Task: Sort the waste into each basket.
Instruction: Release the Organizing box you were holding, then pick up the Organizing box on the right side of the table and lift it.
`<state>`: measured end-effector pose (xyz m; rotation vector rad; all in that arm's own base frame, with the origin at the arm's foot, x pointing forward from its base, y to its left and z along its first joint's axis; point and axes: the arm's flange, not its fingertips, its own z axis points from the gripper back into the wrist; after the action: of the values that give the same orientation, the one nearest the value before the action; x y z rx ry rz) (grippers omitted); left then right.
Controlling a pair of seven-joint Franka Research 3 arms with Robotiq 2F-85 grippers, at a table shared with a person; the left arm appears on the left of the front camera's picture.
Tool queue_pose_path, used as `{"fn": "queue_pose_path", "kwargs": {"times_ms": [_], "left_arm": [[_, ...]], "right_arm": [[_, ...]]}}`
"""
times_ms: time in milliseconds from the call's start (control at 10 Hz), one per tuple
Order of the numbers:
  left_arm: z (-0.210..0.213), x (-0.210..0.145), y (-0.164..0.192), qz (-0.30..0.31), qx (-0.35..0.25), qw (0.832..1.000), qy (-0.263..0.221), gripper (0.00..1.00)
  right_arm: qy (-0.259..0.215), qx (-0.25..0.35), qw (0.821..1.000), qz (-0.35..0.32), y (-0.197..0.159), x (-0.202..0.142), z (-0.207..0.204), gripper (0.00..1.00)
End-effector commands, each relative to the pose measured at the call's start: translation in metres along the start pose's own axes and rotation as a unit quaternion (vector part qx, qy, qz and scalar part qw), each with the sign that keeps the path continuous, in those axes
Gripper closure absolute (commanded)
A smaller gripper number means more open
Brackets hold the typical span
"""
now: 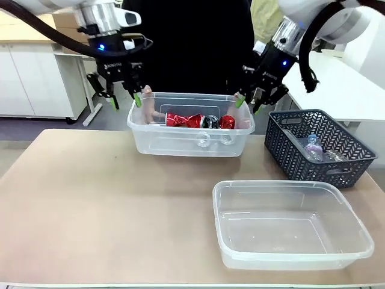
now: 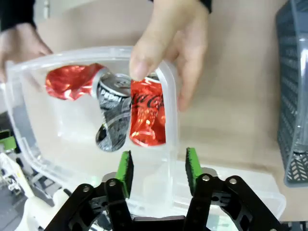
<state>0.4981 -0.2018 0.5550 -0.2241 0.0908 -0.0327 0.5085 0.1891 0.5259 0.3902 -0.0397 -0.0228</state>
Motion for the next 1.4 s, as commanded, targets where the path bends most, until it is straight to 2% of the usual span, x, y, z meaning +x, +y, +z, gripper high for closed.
{"fn": "queue_pose_path", "kwargs": {"times_ms": [0, 100, 200, 400, 500, 600, 700, 1200, 1300], "left_arm": [[0.011, -0.015, 0.013, 0.001, -0.028, 0.999, -0.034, 0.0], [0.014, -0.018, 0.016, -0.016, -0.057, 0.997, -0.04, 0.0], [0.013, -0.019, 0.02, -0.039, -0.085, 0.995, -0.034, 0.0], [0.003, -0.017, 0.032, -0.047, -0.119, 0.992, -0.014, 0.0], [-0.001, -0.016, 0.036, -0.046, -0.115, 0.992, -0.009, 0.0], [-0.004, -0.015, 0.035, -0.051, -0.121, 0.991, 0.031, 0.0], [0.006, -0.012, 0.027, -0.039, -0.105, 0.994, -0.014, 0.0], [0.005, -0.01, 0.028, -0.045, -0.111, 0.993, -0.007, 0.0], [0.021, -0.032, 0.017, -0.058, -0.113, 0.992, -0.009, 0.0]], "right_arm": [[-0.043, 0.042, 0.998, 0.015, -0.021, -0.016, 0.005, 0.05], [-0.044, 0.062, 0.997, 0.027, -0.026, -0.019, 0.011, 0.0], [-0.05, 0.067, 0.996, 0.019, -0.032, -0.021, 0.013, 0.0], [-0.051, 0.095, 0.994, 0.015, -0.044, -0.023, 0.014, 0.0], [-0.06, 0.091, 0.994, 0.002, -0.046, -0.021, 0.013, 0.0], [-0.043, 0.068, 0.997, 0.006, -0.032, -0.017, 0.018, 0.0], [-0.043, 0.068, 0.997, 0.006, -0.032, -0.017, 0.018, 0.0], [-0.043, 0.068, 0.997, 0.006, -0.032, -0.017, 0.018, 0.0], [-0.044, 0.073, 0.996, 0.005, -0.033, -0.017, 0.017, 0.0]]}}
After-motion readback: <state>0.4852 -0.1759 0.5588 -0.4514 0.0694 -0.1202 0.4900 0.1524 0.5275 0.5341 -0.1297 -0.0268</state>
